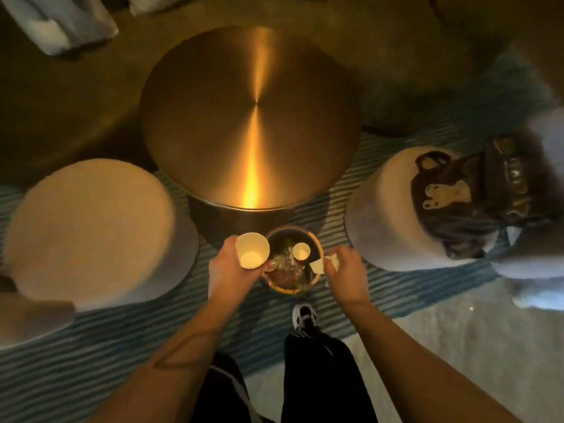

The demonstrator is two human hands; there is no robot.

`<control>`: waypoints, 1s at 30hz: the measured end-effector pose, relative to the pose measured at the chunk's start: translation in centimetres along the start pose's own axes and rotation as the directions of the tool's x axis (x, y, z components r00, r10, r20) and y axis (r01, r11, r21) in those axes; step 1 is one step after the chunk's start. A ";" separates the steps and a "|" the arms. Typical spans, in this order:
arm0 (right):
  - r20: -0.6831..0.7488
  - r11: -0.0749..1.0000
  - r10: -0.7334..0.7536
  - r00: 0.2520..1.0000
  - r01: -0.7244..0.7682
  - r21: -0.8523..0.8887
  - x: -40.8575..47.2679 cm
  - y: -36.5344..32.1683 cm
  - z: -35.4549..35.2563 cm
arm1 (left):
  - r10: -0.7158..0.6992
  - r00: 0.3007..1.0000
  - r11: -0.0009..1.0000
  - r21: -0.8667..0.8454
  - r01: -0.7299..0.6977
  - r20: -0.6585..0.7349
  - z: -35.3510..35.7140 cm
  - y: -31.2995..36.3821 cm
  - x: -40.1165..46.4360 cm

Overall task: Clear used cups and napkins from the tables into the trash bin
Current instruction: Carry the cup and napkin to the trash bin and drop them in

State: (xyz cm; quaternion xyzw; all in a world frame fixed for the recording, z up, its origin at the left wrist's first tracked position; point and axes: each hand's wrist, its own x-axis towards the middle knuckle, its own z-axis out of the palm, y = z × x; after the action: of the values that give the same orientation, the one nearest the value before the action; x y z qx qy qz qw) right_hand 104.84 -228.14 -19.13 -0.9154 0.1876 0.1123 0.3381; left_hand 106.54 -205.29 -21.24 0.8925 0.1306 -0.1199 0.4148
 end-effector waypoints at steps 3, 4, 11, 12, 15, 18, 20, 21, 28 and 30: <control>0.095 0.997 -0.063 0.994 0.066 -0.029 3.3 1.9 -1.0 | -0.097 0.994 0.994 -0.047 0.095 -0.046 4.2 1.0 0.2; 0.107 0.996 -0.080 0.991 0.084 -0.028 4.2 2.6 -1.1 | -0.125 0.991 0.991 -0.052 0.123 -0.047 5.4 1.2 0.5; 0.161 0.994 0.033 0.986 -0.017 -0.104 9.8 5.8 0.9 | -0.396 0.916 0.918 -0.014 0.397 0.069 10.8 0.4 4.1; 0.156 0.994 0.030 0.987 -0.013 -0.106 10.3 6.2 1.4 | -0.400 0.914 0.916 -0.005 0.401 0.075 11.2 0.0 4.2; 0.138 0.984 -0.050 0.989 0.072 -0.161 11.4 7.1 3.1 | -0.378 0.925 0.925 -0.019 0.379 0.041 11.4 -1.2 3.6; 0.125 0.977 -0.100 0.987 0.121 -0.174 12.9 7.3 5.5 | -0.360 0.930 0.933 -0.007 0.361 -0.073 11.4 -3.1 2.7; 0.133 0.980 -0.079 0.988 0.101 -0.171 13.8 7.2 7.4 | -0.356 0.927 0.934 -0.007 0.357 -0.118 11.2 -4.1 2.0; 0.148 0.980 -0.076 0.986 0.101 -0.173 14.3 7.2 8.4 | -0.367 0.921 0.930 -0.019 0.368 -0.129 11.1 -4.5 1.7; 0.403 0.970 -0.026 0.915 0.121 -0.213 15.8 8.5 11.8 | -0.388 0.902 0.918 0.006 0.396 -0.189 9.6 -6.4 0.7; 0.440 0.965 -0.034 0.897 0.143 -0.218 15.5 8.5 11.2 | -0.398 0.898 0.913 0.016 0.408 -0.191 9.1 -6.4 0.5</control>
State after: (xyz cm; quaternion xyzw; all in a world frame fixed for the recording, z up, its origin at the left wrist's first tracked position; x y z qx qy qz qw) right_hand 114.39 -230.85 -37.52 -0.9097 0.0504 0.3193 0.2606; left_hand 103.90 -208.30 -31.60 0.8646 0.3464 -0.1242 0.3422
